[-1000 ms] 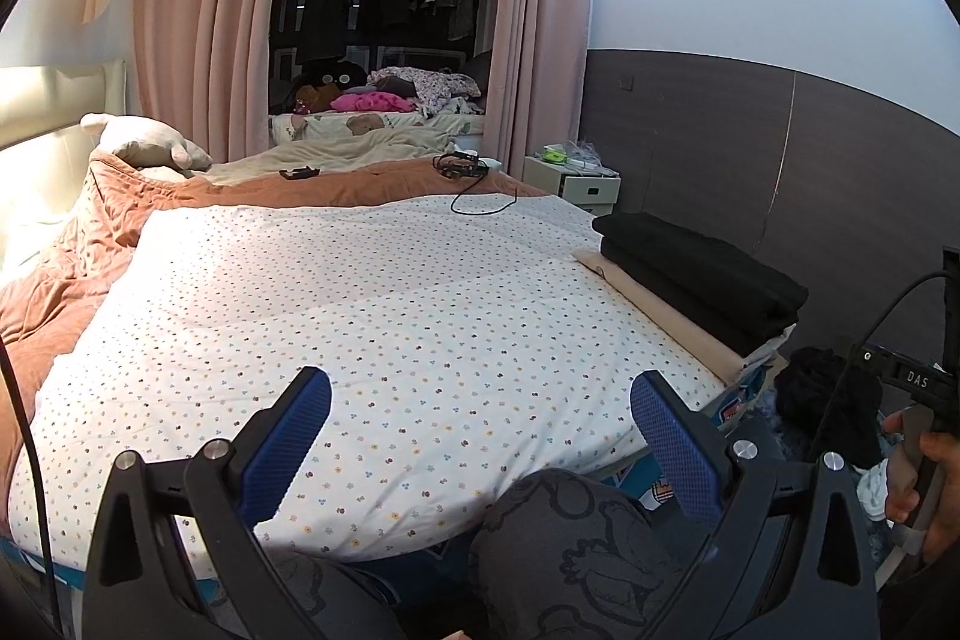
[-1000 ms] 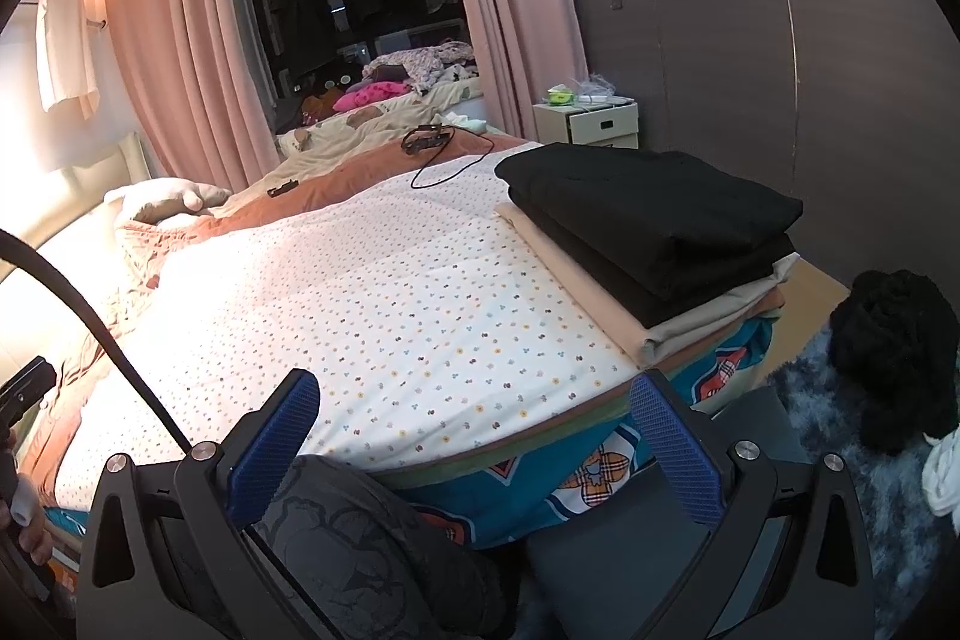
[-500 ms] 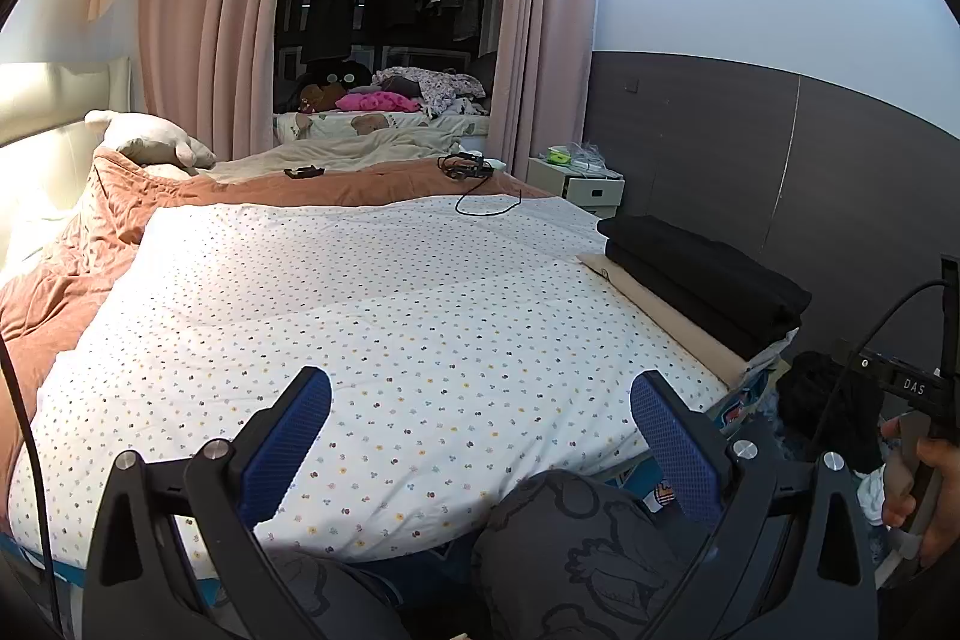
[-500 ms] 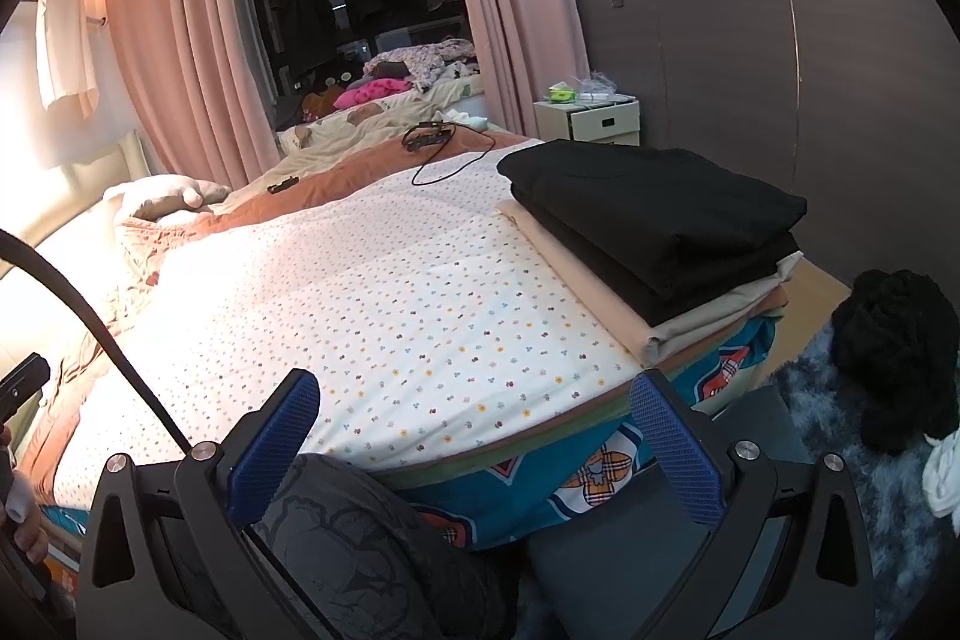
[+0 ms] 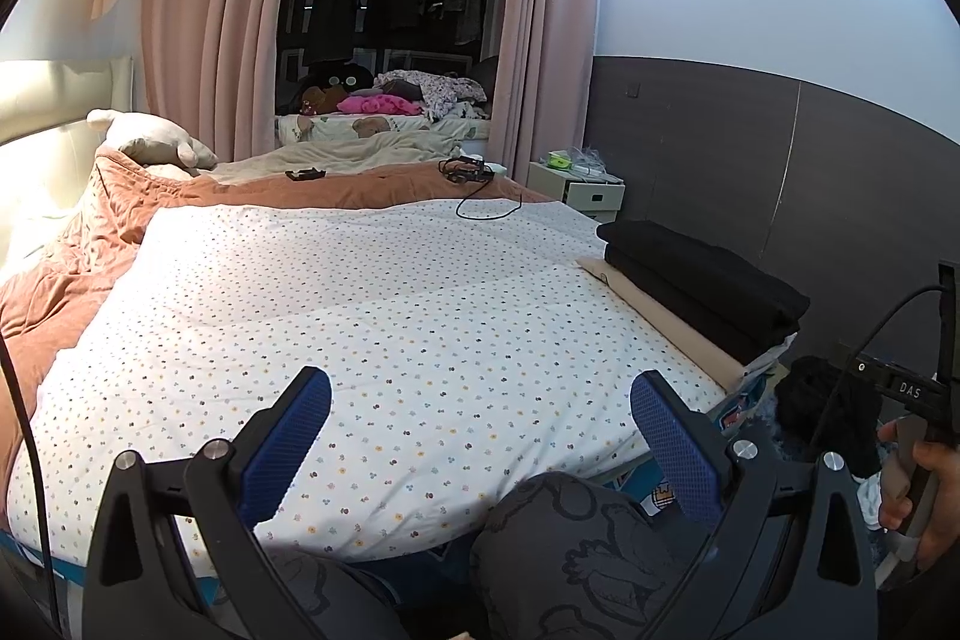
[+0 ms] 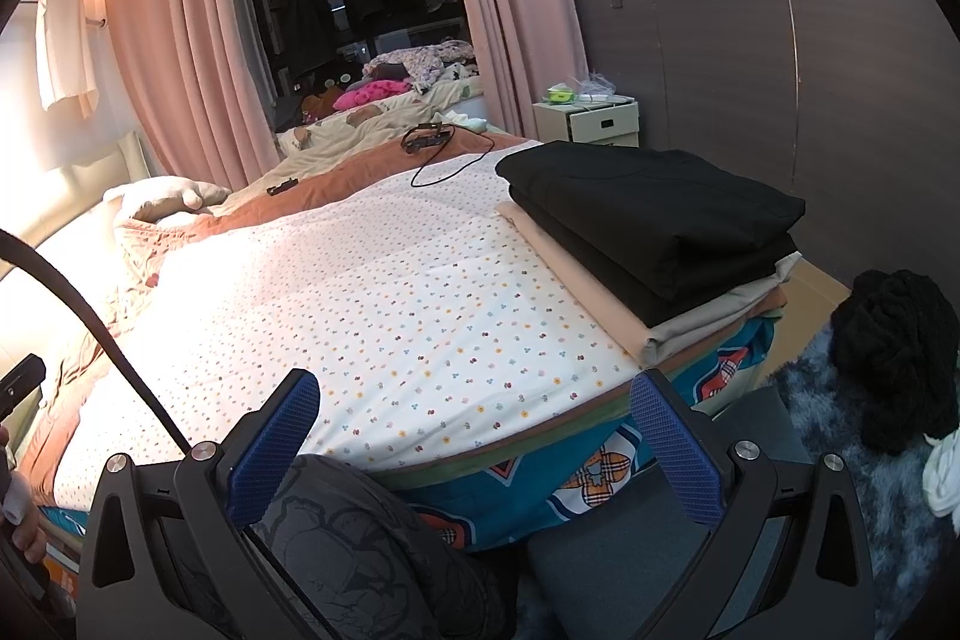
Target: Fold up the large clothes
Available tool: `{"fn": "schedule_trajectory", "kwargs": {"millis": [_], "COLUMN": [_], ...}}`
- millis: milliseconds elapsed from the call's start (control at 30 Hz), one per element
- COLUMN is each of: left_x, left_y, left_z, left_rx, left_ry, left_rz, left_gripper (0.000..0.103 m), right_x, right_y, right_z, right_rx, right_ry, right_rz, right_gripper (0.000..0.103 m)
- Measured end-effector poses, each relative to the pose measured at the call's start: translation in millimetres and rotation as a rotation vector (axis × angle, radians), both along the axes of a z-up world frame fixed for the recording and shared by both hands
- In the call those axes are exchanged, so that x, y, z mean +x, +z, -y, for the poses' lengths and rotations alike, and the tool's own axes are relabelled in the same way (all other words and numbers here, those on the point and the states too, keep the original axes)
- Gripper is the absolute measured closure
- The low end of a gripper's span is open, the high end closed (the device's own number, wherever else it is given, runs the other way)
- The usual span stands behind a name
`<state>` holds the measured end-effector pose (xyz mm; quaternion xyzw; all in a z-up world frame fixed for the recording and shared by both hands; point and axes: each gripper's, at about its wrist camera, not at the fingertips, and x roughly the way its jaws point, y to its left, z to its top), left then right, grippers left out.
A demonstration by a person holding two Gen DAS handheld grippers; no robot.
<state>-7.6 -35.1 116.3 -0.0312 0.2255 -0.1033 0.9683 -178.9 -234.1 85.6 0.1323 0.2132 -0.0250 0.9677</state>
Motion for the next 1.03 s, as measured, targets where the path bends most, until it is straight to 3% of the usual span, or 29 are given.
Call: {"fn": "schedule_trajectory", "kwargs": {"millis": [1033], "left_x": [-7.1], "left_y": [-0.5], "left_z": [5.0], "left_rx": [0.015], "left_ry": [-0.003], "left_rz": [0.014], "left_gripper": [0.001], "right_x": [0.6], "right_y": [-0.1], "right_z": [3.5], "right_rx": [-0.003], "right_ry": [0.003], "right_rz": [-0.007], "right_gripper": [0.000]}}
